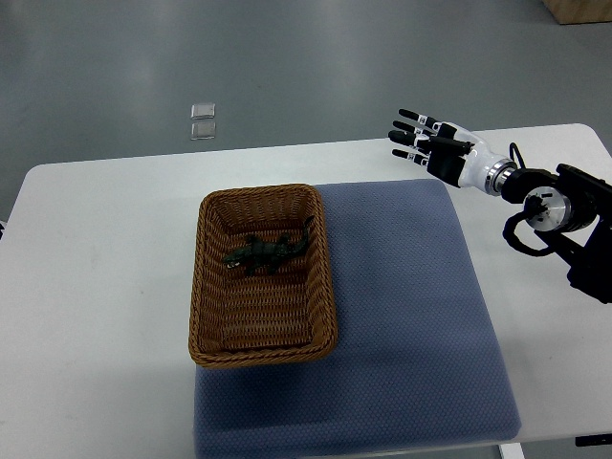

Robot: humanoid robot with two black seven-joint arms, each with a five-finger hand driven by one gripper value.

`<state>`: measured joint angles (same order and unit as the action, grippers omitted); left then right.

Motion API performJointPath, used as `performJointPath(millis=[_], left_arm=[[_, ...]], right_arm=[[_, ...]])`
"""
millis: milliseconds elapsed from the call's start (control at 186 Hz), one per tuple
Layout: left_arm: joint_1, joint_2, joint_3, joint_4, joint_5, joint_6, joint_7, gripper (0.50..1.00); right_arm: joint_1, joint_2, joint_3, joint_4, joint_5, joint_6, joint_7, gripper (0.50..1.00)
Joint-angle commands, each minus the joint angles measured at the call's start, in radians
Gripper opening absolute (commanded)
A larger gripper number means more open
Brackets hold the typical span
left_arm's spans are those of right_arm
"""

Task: Place crocodile in brown basket with right hand

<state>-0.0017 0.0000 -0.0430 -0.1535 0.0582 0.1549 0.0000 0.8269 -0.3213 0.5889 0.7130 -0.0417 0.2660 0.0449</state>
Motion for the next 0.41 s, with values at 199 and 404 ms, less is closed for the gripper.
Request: performJointPath(millis=[199, 404], left_arm=[[0.000, 0.000, 0.000, 0.000, 0.000, 0.000, 0.000, 1.000], [0.000, 0.000, 0.000, 0.000, 0.000, 0.000, 0.000, 1.000]], right_arm=[[0.001, -0.002, -0.001, -0.006, -0.001, -0.002, 0.032, 0.928], [0.000, -0.004, -0.003, -0.007, -0.001, 0.002, 0.032, 0.928]])
